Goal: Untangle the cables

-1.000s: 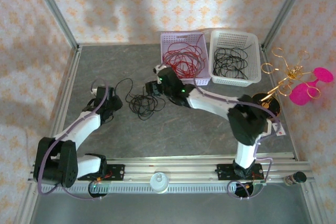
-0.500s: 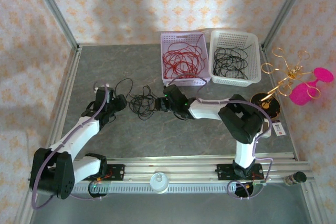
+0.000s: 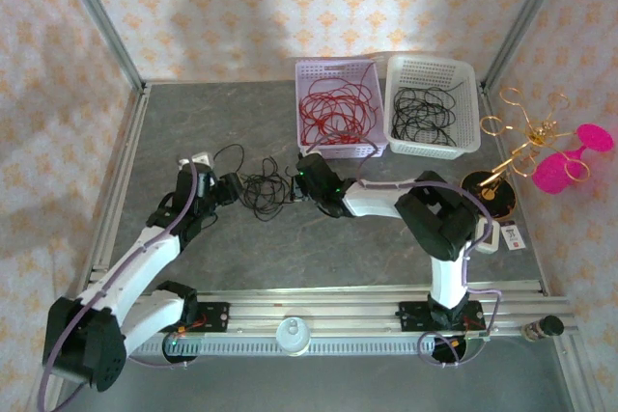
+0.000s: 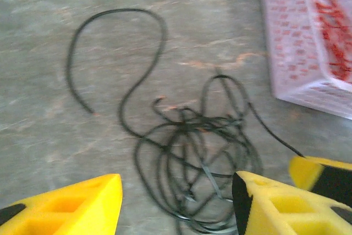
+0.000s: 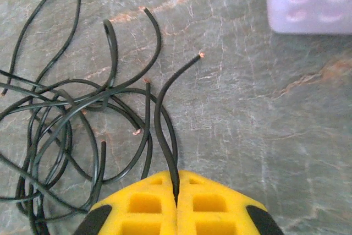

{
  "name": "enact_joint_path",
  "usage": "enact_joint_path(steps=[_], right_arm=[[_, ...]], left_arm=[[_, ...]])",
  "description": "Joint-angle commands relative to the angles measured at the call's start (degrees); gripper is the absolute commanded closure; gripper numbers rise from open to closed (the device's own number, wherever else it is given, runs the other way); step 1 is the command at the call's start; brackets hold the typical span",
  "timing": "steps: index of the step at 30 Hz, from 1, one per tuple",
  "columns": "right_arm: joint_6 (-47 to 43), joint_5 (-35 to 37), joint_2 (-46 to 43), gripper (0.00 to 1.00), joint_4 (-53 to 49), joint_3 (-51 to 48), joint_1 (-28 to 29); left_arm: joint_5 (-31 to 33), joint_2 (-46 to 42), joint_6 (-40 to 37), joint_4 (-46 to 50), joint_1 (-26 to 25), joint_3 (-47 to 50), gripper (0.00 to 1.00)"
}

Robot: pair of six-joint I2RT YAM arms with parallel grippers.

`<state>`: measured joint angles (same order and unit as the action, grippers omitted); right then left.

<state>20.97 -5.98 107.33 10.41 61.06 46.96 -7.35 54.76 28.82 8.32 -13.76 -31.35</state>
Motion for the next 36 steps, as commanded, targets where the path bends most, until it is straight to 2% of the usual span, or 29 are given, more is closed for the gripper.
enact_joint_path(steps=[1, 6, 9, 12, 15, 18, 21, 28, 33, 34, 36], right_arm=[[-9.08, 3.16, -10.05, 1.00, -4.53, 1.80, 0.68], [-18.38, -2.49, -22.04, 1.00, -13.25, 4.66, 0.68], [-25.10, -9.92, -27.24, 1.00, -19.13, 7.42, 0.66], [-31.34, -15.86, -30.44, 0.99, -24.98, 10.47, 0.59], [-33.76, -15.49, -32.31, 1.00, -26.82, 12.25, -0.10], [-31.95, -13.63, -33.37, 1.00, -25.45, 14.16, -2.08], [-27.21, -15.60, -33.82, 1.00, -22.52, 16.19, -4.55], [-17.70, -18.90, -34.03, 1.00, -19.27, 19.99, -6.16], [-11.75, -19.99, -34.63, 1.00, -17.36, 21.20, -6.27], [-11.03, -20.14, -34.96, 1.00, -16.86, 21.21, -6.22], [-9.75, -20.17, -35.48, 1.00, -16.07, 21.30, -6.27]], left_arm=[[-3.09, -4.21, -1.10, -1.66, -2.84, -1.91, 0.43], [-11.51, -7.10, -4.67, -4.85, -5.47, -5.54, 0.39], [-21.22, -6.92, -7.34, -10.44, -7.60, -7.28, 0.31], [-24.55, -4.99, -10.35, -13.15, -9.96, -10.13, 0.28], [-27.88, -2.04, -10.40, -16.23, -11.08, -12.23, 0.27], [-33.25, -0.40, -9.57, -24.55, -14.04, -10.83, 0.24], [-30.79, 1.08, -13.55, -31.47, -17.61, -7.74, 0.19], [-27.30, 10.91, -15.18, -46.62, -18.76, -8.34, 0.20], [-27.21, 19.01, -16.42, -47.70, -19.40, -13.22, 0.25], [-26.21, 20.26, -16.64, -47.93, -19.59, -13.70, 0.32], [-23.39, 21.93, -16.49, -47.33, -19.64, -14.50, 0.64]])
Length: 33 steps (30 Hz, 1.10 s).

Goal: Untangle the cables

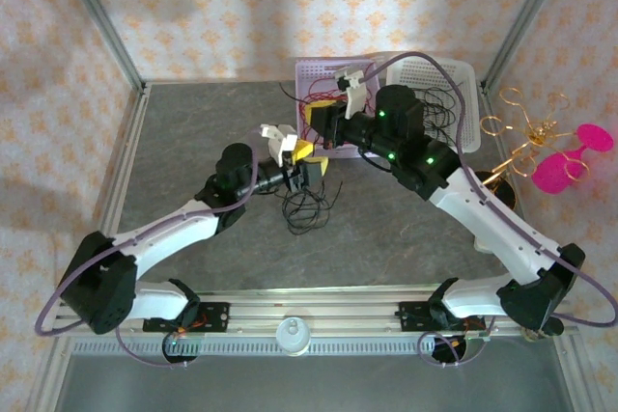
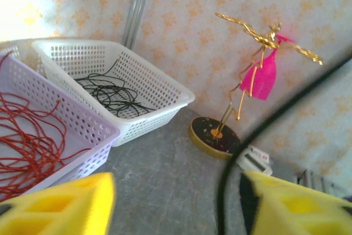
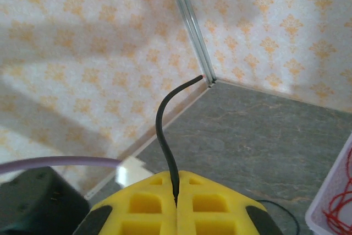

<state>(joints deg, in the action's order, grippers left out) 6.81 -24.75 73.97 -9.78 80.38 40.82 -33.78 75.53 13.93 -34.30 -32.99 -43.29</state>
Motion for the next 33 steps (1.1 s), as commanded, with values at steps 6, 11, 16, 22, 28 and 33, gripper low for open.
enact_joint_path(steps=[6, 11, 16, 22, 28, 33], right_arm=[[7.10, 7.61, -2.92, 0.63, 3.13, 1.76, -1.71], [13.44, 2.56, -8.89, 0.42, 11.57, -8.70, -11.56], [4.30, -8.45, -14.53, 0.35, 21.46, -23.67, -12.42], [-0.95, -14.33, -14.63, 0.34, 40.44, -39.78, -8.12], [-1.90, -16.33, -9.88, 0.29, 51.93, -43.34, -5.15], [-4.83, -15.63, -0.96, 0.29, 55.86, -39.07, 1.48]], left_arm=[[8.17, -2.05, 1.23, -5.27, -1.97, -2.46, 1.00], [11.92, -6.11, 5.16, 3.68, -2.11, -6.07, 1.00], [13.74, -9.85, 6.45, 7.80, -2.00, -8.33, 1.00], [12.51, -10.29, 7.98, 11.79, -2.08, -12.94, 1.00], [14.99, -11.32, 9.89, 15.70, -2.08, -16.92, 1.00], [14.44, -11.31, 12.08, 16.73, -2.07, -20.08, 1.00]])
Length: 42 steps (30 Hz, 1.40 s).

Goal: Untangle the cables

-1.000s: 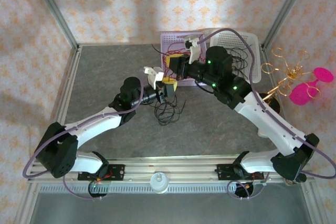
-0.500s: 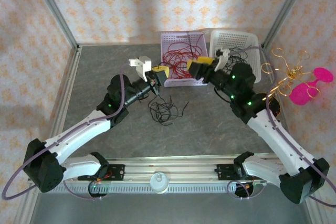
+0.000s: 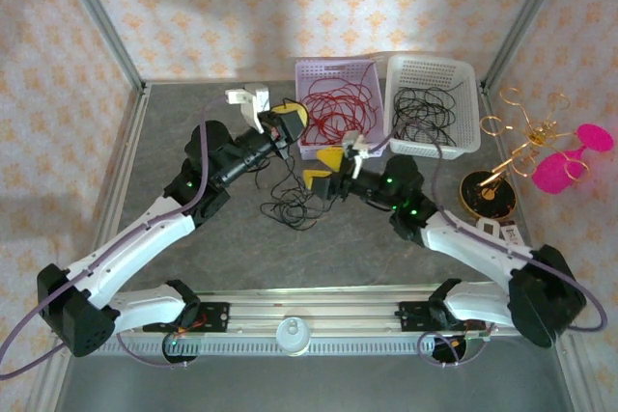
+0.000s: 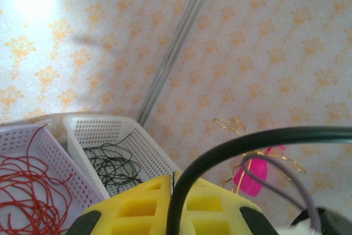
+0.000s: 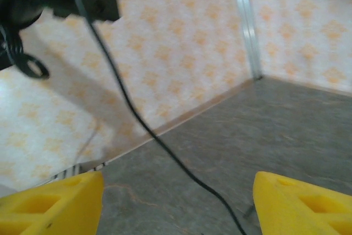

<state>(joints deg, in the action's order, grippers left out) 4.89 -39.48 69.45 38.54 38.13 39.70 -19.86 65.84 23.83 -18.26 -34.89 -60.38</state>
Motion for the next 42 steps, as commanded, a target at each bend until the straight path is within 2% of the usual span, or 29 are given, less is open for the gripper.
enact_joint_path(steps=[1, 7, 15, 20, 27, 31, 35, 42], right_arm=[[-3.04, 0.24, 5.66, 0.29, 8.67, 4.29, 3.27], [-1.44, 9.50, 16.54, 0.42, 14.85, 7.58, 3.63], [1.10, 13.16, 29.10, 0.70, 17.17, 7.27, 3.76], [0.49, 15.34, 34.16, 0.80, 14.00, 7.62, 4.85], [0.60, 19.96, 38.45, 0.85, 8.87, 8.28, 5.03], [1.00, 22.84, 38.85, 0.84, 6.53, 7.43, 5.03], [-0.66, 24.39, 39.32, 0.81, 4.03, 7.85, 5.03], [-2.24, 25.68, 41.90, 0.82, 1.04, 9.55, 5.03]], left_arm=[[0.29, -1.59, 2.59, 0.94, -0.17, -3.76, 1.00], [-0.15, -1.85, 5.05, 3.29, -0.19, -7.90, 1.00], [-2.60, -1.66, 5.23, 5.15, -0.17, -15.62, 1.00], [-0.17, -2.18, 2.05, 6.80, -0.20, -19.26, 1.00], [1.49, -1.54, -2.73, 6.19, -0.17, -28.44, 1.00], [4.78, 0.13, -6.22, 7.54, -0.17, -35.75, 1.00], [6.46, 3.61, -9.57, 9.77, -0.17, -44.52, 1.00], [8.47, 11.10, -14.47, 13.36, -0.18, -59.87, 1.00]])
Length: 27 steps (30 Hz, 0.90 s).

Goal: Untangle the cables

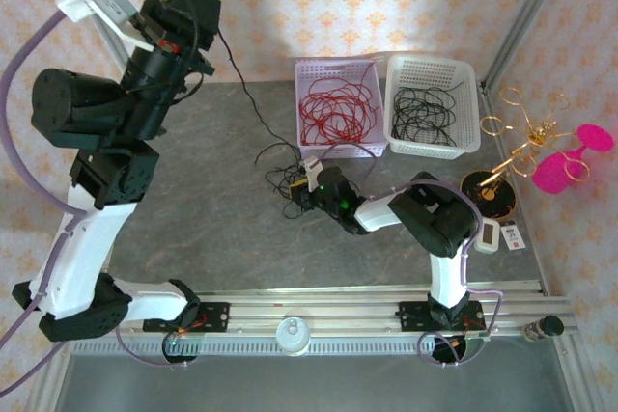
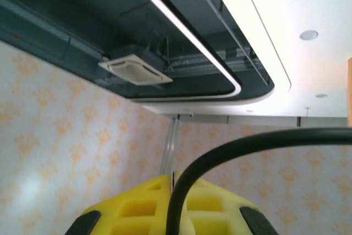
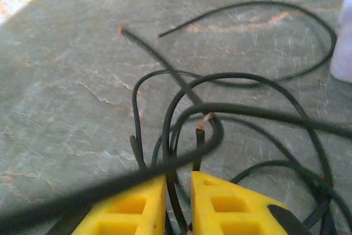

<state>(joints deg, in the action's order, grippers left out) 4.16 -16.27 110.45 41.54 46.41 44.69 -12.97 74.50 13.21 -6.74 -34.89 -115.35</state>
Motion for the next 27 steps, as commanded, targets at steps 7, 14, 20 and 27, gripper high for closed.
enact_joint_path(steps=[7, 14, 20, 27], right_arm=[[-1.56, 3.40, 0.95, 0.81, -1.99, -0.20, -0.14], [-2.41, 2.82, 1.23, 0.76, -0.56, -2.16, -0.65], [-1.79, -4.00, -11.90, 0.53, 2.75, -7.70, -0.65], [-6.75, -11.24, -28.70, 0.36, -6.15, -9.99, -0.65]], left_arm=[[3.08, 4.05, -5.60, -0.54, -0.17, -9.29, 1.00], [6.28, 2.07, -9.56, -3.75, -0.17, -9.89, 1.00], [7.50, 0.43, -10.33, -3.45, -0.17, -4.75, 1.00], [7.79, 0.34, -9.40, -4.24, -0.20, 0.60, 1.00]])
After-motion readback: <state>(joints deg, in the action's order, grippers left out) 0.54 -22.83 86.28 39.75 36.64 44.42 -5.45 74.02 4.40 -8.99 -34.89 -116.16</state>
